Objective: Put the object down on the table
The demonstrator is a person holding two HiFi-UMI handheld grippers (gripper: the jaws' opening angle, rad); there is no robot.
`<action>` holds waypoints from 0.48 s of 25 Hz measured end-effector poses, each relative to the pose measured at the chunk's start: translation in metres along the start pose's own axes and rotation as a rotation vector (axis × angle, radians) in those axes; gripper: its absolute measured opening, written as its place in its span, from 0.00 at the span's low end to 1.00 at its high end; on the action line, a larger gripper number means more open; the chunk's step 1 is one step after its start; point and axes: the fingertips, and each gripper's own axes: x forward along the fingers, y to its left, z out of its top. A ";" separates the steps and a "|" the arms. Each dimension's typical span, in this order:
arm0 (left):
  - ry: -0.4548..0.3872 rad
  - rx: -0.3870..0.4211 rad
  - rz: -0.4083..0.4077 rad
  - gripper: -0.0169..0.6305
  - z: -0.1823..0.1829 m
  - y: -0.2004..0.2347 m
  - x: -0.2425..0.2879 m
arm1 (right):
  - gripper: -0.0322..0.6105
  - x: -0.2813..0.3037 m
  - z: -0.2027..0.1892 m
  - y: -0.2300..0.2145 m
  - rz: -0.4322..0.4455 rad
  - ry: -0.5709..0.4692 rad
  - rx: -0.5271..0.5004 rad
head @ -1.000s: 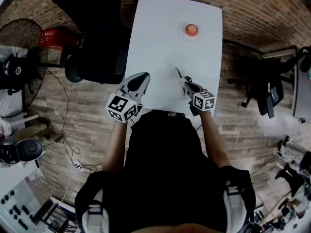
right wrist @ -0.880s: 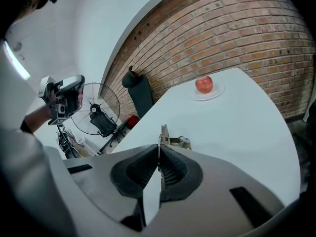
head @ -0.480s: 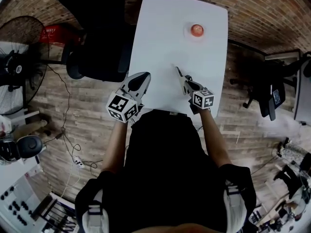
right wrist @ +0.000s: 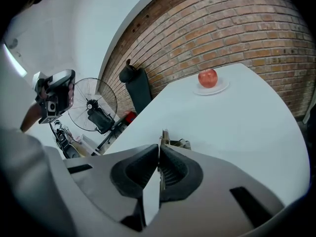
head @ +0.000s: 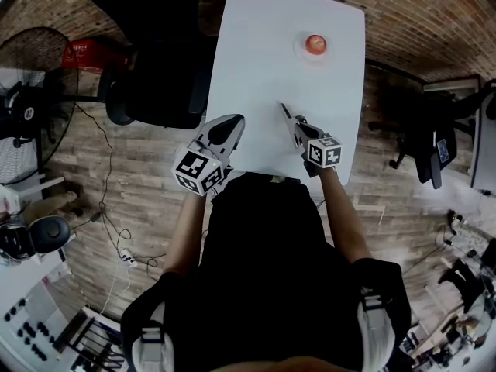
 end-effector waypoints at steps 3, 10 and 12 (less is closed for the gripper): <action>0.005 -0.003 -0.003 0.06 -0.003 -0.001 -0.001 | 0.06 0.003 -0.002 -0.002 -0.013 0.010 -0.008; 0.005 -0.010 -0.005 0.06 -0.003 0.003 -0.004 | 0.06 0.006 -0.002 0.002 -0.020 0.022 -0.019; 0.004 -0.012 -0.007 0.06 -0.004 0.002 -0.004 | 0.06 0.006 -0.003 0.002 -0.023 0.020 -0.016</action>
